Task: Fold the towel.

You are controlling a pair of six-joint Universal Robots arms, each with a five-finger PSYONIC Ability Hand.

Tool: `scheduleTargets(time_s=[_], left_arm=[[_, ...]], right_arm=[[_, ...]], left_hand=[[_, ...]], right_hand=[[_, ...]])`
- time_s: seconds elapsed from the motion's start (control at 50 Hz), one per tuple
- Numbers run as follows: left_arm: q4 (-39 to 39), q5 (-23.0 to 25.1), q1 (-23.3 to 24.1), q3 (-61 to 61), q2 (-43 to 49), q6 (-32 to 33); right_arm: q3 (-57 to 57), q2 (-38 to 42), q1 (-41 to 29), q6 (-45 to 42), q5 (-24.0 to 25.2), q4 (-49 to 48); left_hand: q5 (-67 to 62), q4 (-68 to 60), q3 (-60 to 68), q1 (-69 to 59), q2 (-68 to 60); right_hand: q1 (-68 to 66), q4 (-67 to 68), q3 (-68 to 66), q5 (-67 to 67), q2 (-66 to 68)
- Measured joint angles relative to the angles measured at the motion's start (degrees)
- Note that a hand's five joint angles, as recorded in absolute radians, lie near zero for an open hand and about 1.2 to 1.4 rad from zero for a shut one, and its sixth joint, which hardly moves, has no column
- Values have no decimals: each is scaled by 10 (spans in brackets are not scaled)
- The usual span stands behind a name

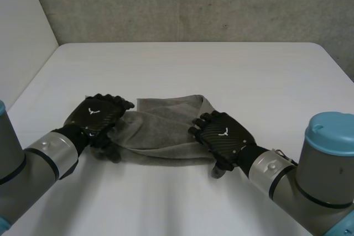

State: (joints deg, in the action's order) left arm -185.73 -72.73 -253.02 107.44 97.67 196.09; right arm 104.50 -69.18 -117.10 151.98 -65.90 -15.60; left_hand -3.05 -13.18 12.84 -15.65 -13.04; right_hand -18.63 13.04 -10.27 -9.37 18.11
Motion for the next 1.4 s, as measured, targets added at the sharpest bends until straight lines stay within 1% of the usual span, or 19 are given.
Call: scheduleTargets(time_s=[0.16,0.24,0.34,0.42,0.46,0.5,0.54,0.72,0.76,0.82,0.86,0.9,0.94,0.98,1.16,1.26,1.3,1.36,1.4], left_arm=[[2,50,28,6,-11,5],[3,65,36,0,19,11],[3,66,39,-13,70,29],[1,55,40,-28,111,44],[0,48,40,-34,124,47],[-3,35,40,-43,140,47],[-6,23,40,-51,151,46],[-44,-45,42,-74,181,32],[-49,-53,42,-75,183,30],[-56,-68,43,-79,186,24],[-59,-75,44,-81,187,19],[-60,-79,44,-82,187,14],[-62,-82,44,-83,186,7],[-63,-83,44,-83,182,0],[-65,-79,39,-70,149,-12],[-60,-76,37,-60,122,-11],[-59,-75,36,-54,106,-11],[-58,-75,36,-48,87,-10],[-57,-75,38,-43,72,-10]], right_arm=[[-36,49,-27,6,-13,-4],[-60,76,-45,15,-36,-13],[-88,98,-61,37,-65,-27],[-109,112,-69,58,-79,-34],[-115,117,-71,64,-82,-35],[-122,120,-71,70,-87,-36],[-126,121,-70,74,-92,-35],[-130,113,-62,102,-109,-32],[-129,111,-61,103,-109,-31],[-123,100,-58,105,-109,-28],[-115,90,-54,103,-107,-26],[-107,81,-51,100,-106,-25],[-98,73,-48,97,-104,-24],[-87,62,-44,92,-101,-23],[-44,26,0,60,-75,-19],[-29,10,19,47,-61,-10],[-24,4,23,46,-57,-6],[-18,-4,25,45,-51,-2],[-14,-9,26,46,-46,0]], left_hand=[[-1,0,0,0,-1],[-1,0,0,0,-1],[-1,0,0,0,-1],[-1,0,0,0,-1],[-1,0,0,0,-1],[-1,0,0,0,-1],[-1,0,0,0,-1],[-4,0,0,0,-4],[-14,0,0,-3,-11],[-108,0,0,-83,-112],[-217,0,0,-197,-218],[-310,0,0,-285,-314],[-386,0,0,-353,-379],[-421,0,0,-391,-413],[-478,0,0,-457,-472],[-475,0,0,-452,-470],[-450,0,0,-421,-446],[-311,0,0,-273,-296],[-99,0,0,-77,-92]], right_hand=[[-47,0,0,-46,40],[-106,0,0,-102,110],[-248,0,0,-237,252],[-405,0,0,-396,409],[-442,0,0,-433,444],[-538,0,0,-535,543],[-550,0,0,-564,580],[-551,0,0,-565,583],[-551,0,0,-565,583],[-551,0,0,-565,583],[-551,0,0,-565,583],[-552,0,0,-565,583],[-552,0,0,-565,583],[-553,0,0,-565,584],[-553,0,0,-565,586],[-553,0,0,-566,586],[-554,0,0,-566,586],[-556,0,0,-570,586],[-556,0,0,-573,586]])
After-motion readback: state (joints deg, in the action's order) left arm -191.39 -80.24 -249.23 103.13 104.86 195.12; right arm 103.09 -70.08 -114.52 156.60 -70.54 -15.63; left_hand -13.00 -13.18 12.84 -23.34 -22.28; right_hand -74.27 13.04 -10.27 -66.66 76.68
